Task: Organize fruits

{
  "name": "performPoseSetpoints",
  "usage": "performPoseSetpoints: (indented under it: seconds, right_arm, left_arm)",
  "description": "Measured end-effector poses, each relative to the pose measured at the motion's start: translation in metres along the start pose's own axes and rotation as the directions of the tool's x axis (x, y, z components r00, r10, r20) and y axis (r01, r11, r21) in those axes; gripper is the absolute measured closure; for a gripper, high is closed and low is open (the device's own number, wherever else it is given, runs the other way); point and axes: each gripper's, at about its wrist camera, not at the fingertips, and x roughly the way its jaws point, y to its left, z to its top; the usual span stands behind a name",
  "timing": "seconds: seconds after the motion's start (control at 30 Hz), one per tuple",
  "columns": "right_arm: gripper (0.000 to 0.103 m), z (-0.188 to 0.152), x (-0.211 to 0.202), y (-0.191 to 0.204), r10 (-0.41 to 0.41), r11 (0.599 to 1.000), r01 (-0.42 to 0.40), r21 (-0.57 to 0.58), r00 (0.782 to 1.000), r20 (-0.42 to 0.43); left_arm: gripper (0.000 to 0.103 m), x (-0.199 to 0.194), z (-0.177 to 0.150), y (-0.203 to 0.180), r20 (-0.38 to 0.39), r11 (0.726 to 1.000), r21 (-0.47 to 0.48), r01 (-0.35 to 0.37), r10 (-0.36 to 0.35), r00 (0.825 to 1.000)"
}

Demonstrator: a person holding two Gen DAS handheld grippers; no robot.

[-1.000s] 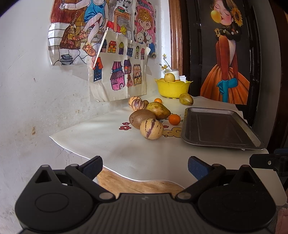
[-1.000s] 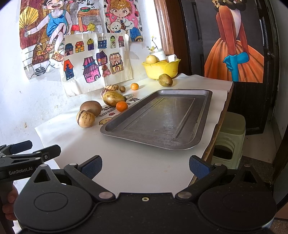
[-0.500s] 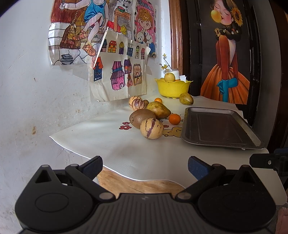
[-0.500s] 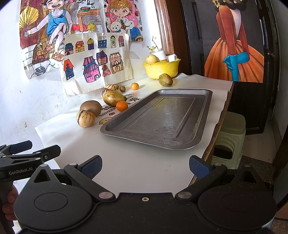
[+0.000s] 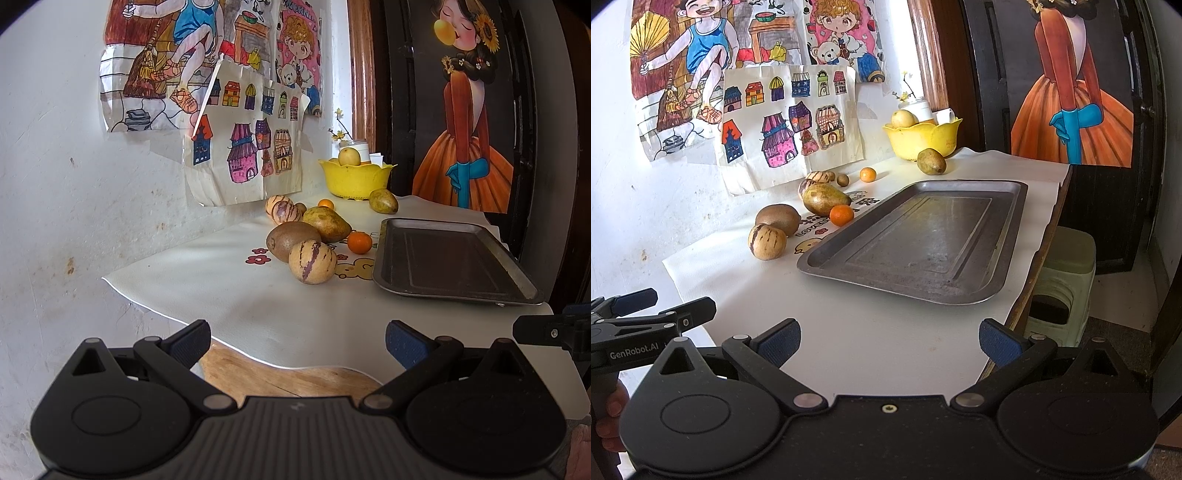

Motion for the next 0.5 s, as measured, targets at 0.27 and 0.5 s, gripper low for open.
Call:
performPoseSetpoints:
  seconds: [0.27,0.5]
  right_arm:
    - [0.0,-0.004,0.001,-0.002,-0.002,1.0,0.002,0.0,1.0,0.006]
    - [0.0,0.006,-0.002,-0.001,-0.002,1.0,0.002,0.001,1.0,0.017]
  left_arm:
    - [0.0,0.0,-0.002,0.002,-0.003,1.0,-0.003,0.004,-0.004,1.0]
    - [0.0,0.001,0.003,0.008,0.002,1.0,0.007,-0.008,0.008,1.0]
